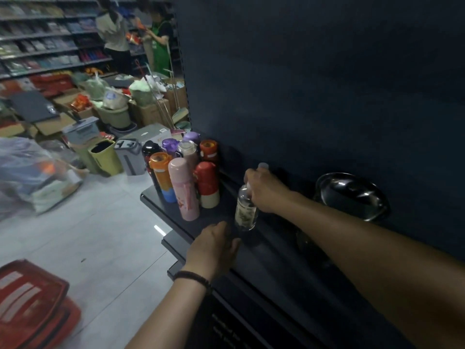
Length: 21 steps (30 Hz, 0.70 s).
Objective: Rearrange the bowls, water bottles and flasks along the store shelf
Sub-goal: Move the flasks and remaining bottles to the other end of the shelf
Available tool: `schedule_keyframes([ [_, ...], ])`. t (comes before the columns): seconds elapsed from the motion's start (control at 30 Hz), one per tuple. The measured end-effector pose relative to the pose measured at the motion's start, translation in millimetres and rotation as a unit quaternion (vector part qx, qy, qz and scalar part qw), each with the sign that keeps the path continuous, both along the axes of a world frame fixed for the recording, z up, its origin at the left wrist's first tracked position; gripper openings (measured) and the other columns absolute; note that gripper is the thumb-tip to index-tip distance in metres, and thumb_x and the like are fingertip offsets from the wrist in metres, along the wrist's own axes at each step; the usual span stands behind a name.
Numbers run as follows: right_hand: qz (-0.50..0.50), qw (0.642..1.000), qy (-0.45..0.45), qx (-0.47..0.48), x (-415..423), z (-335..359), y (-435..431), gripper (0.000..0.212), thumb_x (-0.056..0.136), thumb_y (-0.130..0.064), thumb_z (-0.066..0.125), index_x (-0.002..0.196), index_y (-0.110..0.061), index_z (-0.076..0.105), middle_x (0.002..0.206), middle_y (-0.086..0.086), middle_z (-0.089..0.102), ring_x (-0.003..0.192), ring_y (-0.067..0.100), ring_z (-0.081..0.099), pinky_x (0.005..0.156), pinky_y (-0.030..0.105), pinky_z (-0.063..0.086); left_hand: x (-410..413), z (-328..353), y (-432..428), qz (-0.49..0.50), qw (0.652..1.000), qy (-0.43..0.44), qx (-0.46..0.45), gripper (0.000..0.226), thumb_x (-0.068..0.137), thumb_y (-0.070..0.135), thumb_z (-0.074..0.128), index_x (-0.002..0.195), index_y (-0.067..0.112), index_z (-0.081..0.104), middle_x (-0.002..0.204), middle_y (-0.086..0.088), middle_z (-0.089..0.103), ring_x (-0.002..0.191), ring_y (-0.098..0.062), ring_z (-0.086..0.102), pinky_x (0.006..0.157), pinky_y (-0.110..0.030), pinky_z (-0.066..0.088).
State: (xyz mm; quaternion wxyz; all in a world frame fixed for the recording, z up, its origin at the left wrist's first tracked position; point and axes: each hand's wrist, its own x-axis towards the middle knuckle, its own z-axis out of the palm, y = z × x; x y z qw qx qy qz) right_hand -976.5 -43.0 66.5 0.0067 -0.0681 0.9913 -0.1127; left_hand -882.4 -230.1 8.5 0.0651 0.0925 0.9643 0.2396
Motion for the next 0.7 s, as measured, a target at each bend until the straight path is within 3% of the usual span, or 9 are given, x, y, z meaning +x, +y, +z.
schedule_keyframes([
  [0.13, 0.049, 0.999, -0.011, -0.015, 39, 33, 18, 0.022, 0.098, -0.013, 0.061, 0.12, -0.013, 0.063, 0.117, 0.011, 0.063, 0.106, 0.03, 0.063, 0.089, 0.039, 0.054, 13, 16, 9, 0.005, 0.999, 0.012, 0.05, 0.049, 0.098, 0.055, 0.066, 0.135, 0.025, 0.053, 0.128, -0.005, 0.06, 0.112, -0.03, 0.066, 0.092, -0.044, 0.056],
  [0.23, 0.09, 0.995, -0.023, -0.022, 81, 62, 40, 0.014, 0.095, -0.01, 0.066, 0.109, -0.015, 0.067, 0.103, -0.003, 0.062, 0.092, 0.013, 0.063, 0.072, 0.012, 0.047, 31, 33, 22, -0.029, 0.994, 0.008, 0.103, 0.056, 0.094, 0.046, 0.074, 0.138, 0.023, 0.05, 0.132, -0.004, 0.059, 0.114, -0.028, 0.065, 0.094, -0.044, 0.054],
  [0.3, 0.1, 0.994, -0.022, -0.034, 116, 82, 57, 0.014, 0.096, -0.013, 0.067, 0.11, -0.015, 0.068, 0.104, -0.004, 0.061, 0.091, 0.011, 0.061, 0.075, 0.02, 0.052, 50, 46, 39, -0.08, 0.991, 0.002, 0.109, 0.057, 0.089, 0.043, 0.078, 0.136, 0.023, 0.053, 0.129, 0.002, 0.062, 0.115, -0.021, 0.063, 0.095, -0.041, 0.054],
  [0.4, 0.106, 0.993, -0.021, -0.054, 157, 103, 82, 0.014, 0.096, -0.026, 0.071, 0.11, -0.024, 0.066, 0.108, -0.007, 0.059, 0.098, 0.013, 0.062, 0.085, 0.038, 0.057, 79, 58, 63, -0.1, 0.985, -0.02, 0.14, 0.069, 0.071, 0.061, 0.074, 0.131, 0.035, 0.052, 0.123, 0.012, 0.064, 0.109, -0.011, 0.065, 0.092, -0.041, 0.058],
  [0.47, 0.099, 0.993, -0.03, -0.057, 190, 111, 107, 0.016, 0.096, -0.03, 0.073, 0.109, -0.031, 0.063, 0.109, -0.013, 0.056, 0.1, 0.01, 0.06, 0.087, 0.038, 0.057, 103, 65, 86, -0.114, 0.979, -0.04, 0.164, 0.07, 0.07, 0.056, 0.078, 0.131, 0.036, 0.051, 0.12, 0.015, 0.064, 0.108, -0.008, 0.067, 0.091, -0.039, 0.06],
  [0.57, 0.076, 0.995, -0.032, -0.053, 243, 121, 150, 0.021, 0.096, -0.029, 0.075, 0.109, -0.036, 0.061, 0.115, -0.014, 0.056, 0.104, 0.009, 0.06, 0.088, 0.037, 0.059, 134, 75, 127, -0.162, 0.972, -0.063, 0.159, 0.066, 0.085, 0.027, 0.082, 0.143, 0.03, 0.05, 0.126, 0.01, 0.065, 0.115, -0.014, 0.068, 0.099, -0.04, 0.059],
  [0.63, 0.055, 0.997, -0.029, -0.052, 281, 128, 180, 0.021, 0.096, -0.027, 0.075, 0.112, -0.034, 0.063, 0.119, -0.012, 0.056, 0.105, 0.01, 0.061, 0.088, 0.037, 0.059, 150, 74, 158, -0.187, 0.967, -0.077, 0.158, 0.067, 0.077, 0.036, 0.079, 0.137, 0.041, 0.051, 0.127, 0.007, 0.07, 0.118, -0.018, 0.071, 0.1, -0.046, 0.06],
  [0.7, 0.023, 0.998, -0.033, -0.043, 319, 130, 213, 0.019, 0.098, -0.027, 0.073, 0.114, -0.032, 0.064, 0.118, -0.011, 0.056, 0.106, 0.012, 0.06, 0.089, 0.038, 0.058, 168, 69, 195, -0.198, 0.963, -0.091, 0.161, 0.053, 0.07, 0.042, 0.075, 0.118, 0.05, 0.053, 0.119, 0.01, 0.073, 0.112, -0.015, 0.073, 0.097, -0.048, 0.062],
])
